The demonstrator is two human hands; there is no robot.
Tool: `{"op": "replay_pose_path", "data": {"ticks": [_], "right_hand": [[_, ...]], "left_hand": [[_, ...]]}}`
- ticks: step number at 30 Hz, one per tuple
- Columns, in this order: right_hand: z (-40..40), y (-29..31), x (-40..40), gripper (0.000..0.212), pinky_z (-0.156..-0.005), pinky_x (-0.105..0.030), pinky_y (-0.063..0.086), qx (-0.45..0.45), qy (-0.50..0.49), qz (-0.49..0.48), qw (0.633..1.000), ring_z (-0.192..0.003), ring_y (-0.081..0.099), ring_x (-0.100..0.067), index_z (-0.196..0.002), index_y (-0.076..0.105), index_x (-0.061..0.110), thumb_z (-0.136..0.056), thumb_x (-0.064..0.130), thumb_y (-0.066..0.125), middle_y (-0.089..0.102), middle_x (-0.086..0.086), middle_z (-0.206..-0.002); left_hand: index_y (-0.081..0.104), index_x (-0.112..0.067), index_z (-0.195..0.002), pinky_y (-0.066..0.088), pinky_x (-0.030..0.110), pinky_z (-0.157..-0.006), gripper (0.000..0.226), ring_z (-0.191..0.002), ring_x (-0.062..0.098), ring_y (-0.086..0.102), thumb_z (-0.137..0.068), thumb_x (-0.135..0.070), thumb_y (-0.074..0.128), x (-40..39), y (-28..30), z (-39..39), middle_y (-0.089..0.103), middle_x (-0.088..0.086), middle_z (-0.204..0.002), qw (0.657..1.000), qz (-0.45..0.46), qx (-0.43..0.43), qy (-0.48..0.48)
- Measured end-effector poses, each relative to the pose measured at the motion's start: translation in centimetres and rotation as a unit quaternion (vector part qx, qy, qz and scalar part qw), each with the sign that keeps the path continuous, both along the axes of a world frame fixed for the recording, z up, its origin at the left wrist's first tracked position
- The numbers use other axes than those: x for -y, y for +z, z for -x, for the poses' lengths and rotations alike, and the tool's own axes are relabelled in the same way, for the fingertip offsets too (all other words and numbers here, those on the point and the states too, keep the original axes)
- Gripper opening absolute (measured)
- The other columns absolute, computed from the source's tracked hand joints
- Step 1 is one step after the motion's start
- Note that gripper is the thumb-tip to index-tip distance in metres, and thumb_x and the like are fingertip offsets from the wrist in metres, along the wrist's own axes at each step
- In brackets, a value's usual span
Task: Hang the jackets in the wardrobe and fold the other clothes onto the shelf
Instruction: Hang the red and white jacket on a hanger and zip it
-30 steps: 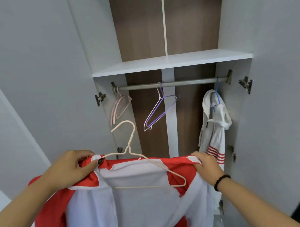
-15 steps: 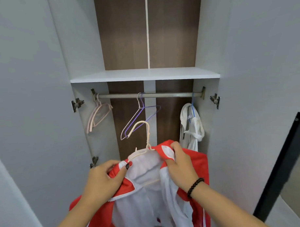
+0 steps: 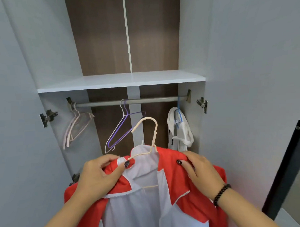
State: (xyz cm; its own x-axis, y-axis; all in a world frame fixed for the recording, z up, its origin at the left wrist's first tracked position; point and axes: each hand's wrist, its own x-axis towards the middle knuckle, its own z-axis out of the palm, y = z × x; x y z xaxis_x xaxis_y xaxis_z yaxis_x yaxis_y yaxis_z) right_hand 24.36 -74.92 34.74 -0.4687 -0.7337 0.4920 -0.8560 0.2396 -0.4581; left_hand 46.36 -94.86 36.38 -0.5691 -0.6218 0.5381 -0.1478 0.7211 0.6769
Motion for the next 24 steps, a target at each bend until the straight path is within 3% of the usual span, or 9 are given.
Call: {"op": "replay_pose_path", "data": {"ticks": [5, 9, 12, 16, 20, 22, 24], "right_hand": [[2.0, -1.6, 3.2, 0.024, -0.084, -0.028, 0.047, 0.023, 0.001, -0.047, 0.999, -0.095, 0.061, -0.010, -0.113, 0.059, 0.025, -0.100, 0.034, 0.041, 0.065, 0.009, -0.104], [2.8, -2.2, 6.4, 0.016, -0.064, -0.033, 0.044, -0.003, -0.064, -0.038, 0.997, -0.075, 0.061, -0.021, -0.086, 0.051, 0.023, -0.098, 0.031, 0.045, 0.065, 0.003, -0.079], [2.9, -2.2, 8.8, 0.017, -0.058, -0.033, 0.038, -0.034, -0.092, -0.046, 0.994, -0.073, 0.062, -0.025, -0.085, 0.050, 0.023, -0.097, 0.034, 0.045, 0.065, 0.003, -0.076], [2.4, -2.5, 12.6, 0.019, -0.064, -0.035, 0.043, -0.043, -0.084, -0.074, 0.993, -0.081, 0.062, -0.024, -0.095, 0.051, 0.028, -0.098, 0.041, 0.038, 0.067, 0.003, -0.085], [3.3, -2.5, 15.4, 0.022, -0.065, -0.035, 0.039, 0.005, -0.156, -0.049, 0.987, -0.085, 0.061, -0.024, -0.087, 0.049, 0.025, -0.097, 0.043, 0.039, 0.067, 0.001, -0.087], [3.9, -2.6, 16.5, 0.023, -0.063, -0.036, 0.040, 0.040, -0.185, -0.030, 0.981, -0.083, 0.061, -0.025, -0.078, 0.045, 0.026, -0.096, 0.041, 0.043, 0.067, 0.000, -0.080], [4.6, -2.8, 17.2, 0.030, -0.061, -0.035, 0.039, 0.070, -0.205, -0.014, 0.976, -0.078, 0.060, -0.025, -0.069, 0.039, 0.028, -0.095, 0.038, 0.047, 0.061, 0.004, -0.068]], "left_hand": [[0.069, -0.047, -0.082, 0.054, 0.025, -0.068, 0.021, -0.075, -0.004, 0.066, -0.074, -0.063, 0.057, 3.5, -0.4, 3.5, 0.068, -0.032, -0.082, 0.998, 0.045, 0.031, -0.017], [0.064, -0.048, -0.079, 0.054, 0.024, -0.065, 0.018, -0.073, 0.000, 0.065, -0.074, -0.062, 0.055, 7.0, -0.6, 6.8, 0.067, -0.030, -0.080, 0.995, 0.061, 0.066, -0.049], [0.062, -0.043, -0.081, 0.047, 0.012, -0.064, 0.014, -0.076, 0.001, 0.065, -0.077, -0.056, 0.060, 8.7, -1.1, 9.5, 0.067, -0.026, -0.079, 0.993, 0.039, 0.076, -0.077], [0.053, -0.048, -0.092, 0.047, 0.005, -0.069, 0.020, -0.083, -0.005, 0.062, -0.075, -0.043, 0.062, 9.7, -1.9, 13.0, 0.063, -0.028, -0.083, 0.994, 0.038, 0.032, -0.101], [0.045, -0.055, -0.115, 0.048, 0.032, -0.099, 0.047, -0.113, 0.000, 0.055, -0.078, -0.032, 0.062, 11.4, -2.8, 15.9, 0.059, -0.026, -0.114, 0.993, -0.052, -0.039, -0.099], [0.041, -0.058, -0.123, 0.046, 0.040, -0.103, 0.060, -0.122, 0.008, 0.053, -0.080, -0.021, 0.059, 12.3, -3.7, 16.6, 0.057, -0.022, -0.125, 0.990, -0.076, -0.060, -0.104], [0.038, -0.065, -0.124, 0.047, 0.039, -0.104, 0.071, -0.125, 0.005, 0.051, -0.082, -0.011, 0.057, 12.8, -5.0, 17.3, 0.052, -0.027, -0.130, 0.987, -0.106, -0.062, -0.101]]}}
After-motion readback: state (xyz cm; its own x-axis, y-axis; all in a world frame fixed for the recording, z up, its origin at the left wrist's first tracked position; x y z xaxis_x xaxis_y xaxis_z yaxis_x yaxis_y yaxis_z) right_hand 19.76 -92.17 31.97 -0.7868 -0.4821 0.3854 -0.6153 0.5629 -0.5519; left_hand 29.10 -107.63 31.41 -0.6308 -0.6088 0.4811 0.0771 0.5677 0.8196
